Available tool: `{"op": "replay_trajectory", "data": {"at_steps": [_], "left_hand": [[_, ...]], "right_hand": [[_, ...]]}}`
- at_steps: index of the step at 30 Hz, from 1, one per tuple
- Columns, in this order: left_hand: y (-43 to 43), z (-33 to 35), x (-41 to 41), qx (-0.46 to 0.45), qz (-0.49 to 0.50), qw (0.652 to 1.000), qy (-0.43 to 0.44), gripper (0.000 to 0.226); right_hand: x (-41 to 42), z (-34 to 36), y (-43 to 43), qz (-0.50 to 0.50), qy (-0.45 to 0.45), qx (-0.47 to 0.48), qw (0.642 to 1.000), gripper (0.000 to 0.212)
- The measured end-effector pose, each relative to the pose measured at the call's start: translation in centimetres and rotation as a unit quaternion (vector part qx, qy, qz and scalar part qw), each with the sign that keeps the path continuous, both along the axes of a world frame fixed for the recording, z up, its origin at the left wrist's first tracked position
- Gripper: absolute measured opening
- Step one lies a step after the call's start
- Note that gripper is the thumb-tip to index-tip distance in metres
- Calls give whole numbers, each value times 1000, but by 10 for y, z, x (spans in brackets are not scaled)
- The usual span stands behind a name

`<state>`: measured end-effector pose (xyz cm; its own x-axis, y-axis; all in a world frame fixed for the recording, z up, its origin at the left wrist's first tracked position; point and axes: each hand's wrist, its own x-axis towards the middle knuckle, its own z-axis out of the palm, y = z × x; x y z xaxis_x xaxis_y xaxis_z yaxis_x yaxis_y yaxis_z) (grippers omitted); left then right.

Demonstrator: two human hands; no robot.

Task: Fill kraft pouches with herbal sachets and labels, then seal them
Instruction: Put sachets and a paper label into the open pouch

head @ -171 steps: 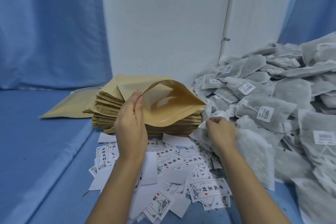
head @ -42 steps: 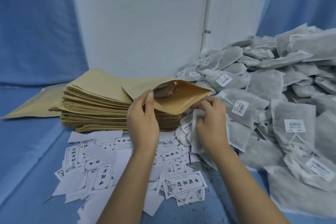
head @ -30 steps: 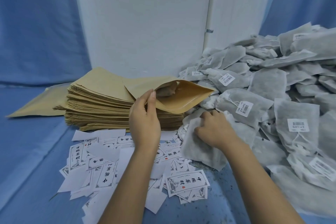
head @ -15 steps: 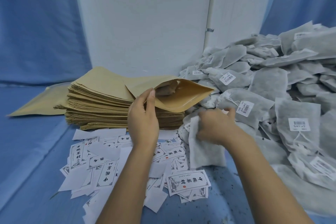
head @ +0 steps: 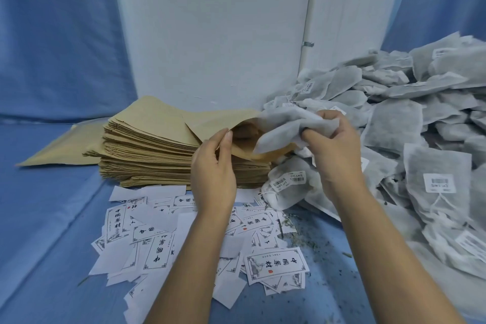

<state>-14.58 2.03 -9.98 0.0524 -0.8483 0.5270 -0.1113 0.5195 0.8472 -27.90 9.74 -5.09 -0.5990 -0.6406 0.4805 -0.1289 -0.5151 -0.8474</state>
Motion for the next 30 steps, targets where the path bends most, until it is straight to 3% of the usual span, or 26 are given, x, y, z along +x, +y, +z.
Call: {"op": "replay_trajectory", "data": {"at_steps": [3, 5, 7, 9, 13, 20, 23, 25, 28, 30], "left_hand": [[1, 2, -1, 3, -2, 1000, 6, 36], [2, 3, -2, 1, 0, 1000, 7, 37], [3, 4, -3, -2, 4, 1000, 8, 37], [3, 3, -4, -8, 6, 1000, 7, 37], [3, 4, -3, -27, 9, 1000, -11, 39], [3, 2, -4, -32, 14, 999, -16, 38], [3, 4, -5, -30, 13, 999, -5, 36], [2, 4, -5, -24, 13, 1000, 11, 35], [1, 4, -3, -10, 5, 1000, 28, 35], [2, 3, -1, -12, 6, 1000, 26, 33]], "right_hand": [[-1, -16, -3, -142, 162, 12, 977, 34], [-1, -27, -7, -236, 338, 26, 911, 38], [4, -33, -12, -299, 448, 27, 842, 38], [11, -31, -15, -341, 455, 46, 821, 37], [17, -25, -22, -328, 422, 150, 832, 32], [20, -12, -35, -366, 465, 256, 764, 26], [23, -11, -38, -332, 510, 266, 747, 25], [30, -17, -39, -268, 545, 239, 758, 26], [30, -14, -41, -196, 512, 219, 807, 29], [23, -9, -49, -179, 535, 242, 789, 26]]}}
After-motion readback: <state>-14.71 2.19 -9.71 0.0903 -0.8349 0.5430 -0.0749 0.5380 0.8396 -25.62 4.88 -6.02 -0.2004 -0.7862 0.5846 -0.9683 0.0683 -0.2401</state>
